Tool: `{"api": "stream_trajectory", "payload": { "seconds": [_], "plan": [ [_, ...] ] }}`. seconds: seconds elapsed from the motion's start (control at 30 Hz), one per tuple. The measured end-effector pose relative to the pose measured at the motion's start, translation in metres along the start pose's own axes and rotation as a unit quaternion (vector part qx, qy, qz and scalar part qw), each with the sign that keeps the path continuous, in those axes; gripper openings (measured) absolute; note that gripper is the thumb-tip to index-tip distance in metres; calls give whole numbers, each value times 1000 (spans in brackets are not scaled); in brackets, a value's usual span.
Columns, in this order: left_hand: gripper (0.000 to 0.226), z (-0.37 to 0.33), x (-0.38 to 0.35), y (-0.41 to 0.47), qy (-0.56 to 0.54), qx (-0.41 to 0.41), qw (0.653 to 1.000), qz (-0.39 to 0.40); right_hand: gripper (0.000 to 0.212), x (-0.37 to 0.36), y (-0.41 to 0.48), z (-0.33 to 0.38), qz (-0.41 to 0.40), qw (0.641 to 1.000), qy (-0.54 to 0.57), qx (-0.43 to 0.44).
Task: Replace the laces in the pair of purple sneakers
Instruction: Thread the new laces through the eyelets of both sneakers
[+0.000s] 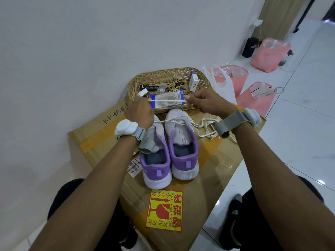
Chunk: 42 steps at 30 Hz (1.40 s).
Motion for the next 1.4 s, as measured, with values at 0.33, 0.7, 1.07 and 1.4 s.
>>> {"api": "stream_trajectory", "payload": {
  "seconds": [0.33, 0.7, 1.07, 1.4],
  "plan": [
    [43, 5, -6, -4, 15, 14, 996, 88, 41, 0, -1, -5, 10, 993, -35, -109],
    [25, -38, -10, -14, -271, -176, 943, 86, 52, -10, -3, 6, 15, 997, 31, -67],
    [21, -10, -7, 0, -129, -23, 990, -53, 29, -1, -6, -2, 121, 977, 120, -126],
    [38, -17, -3, -20, -247, -30, 960, 127, 17, -8, -5, -2, -7, 980, 159, -117]
  ]
}}
Point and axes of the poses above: each hand's wrist, its own y-axis towards the middle knuckle, its own x-axis out of the back of the hand, z = x × y, the point moved 3 cm from there along y, towards the middle knuckle, and after that the axes turned 9 degrees about -z, right-handed, at the moved point
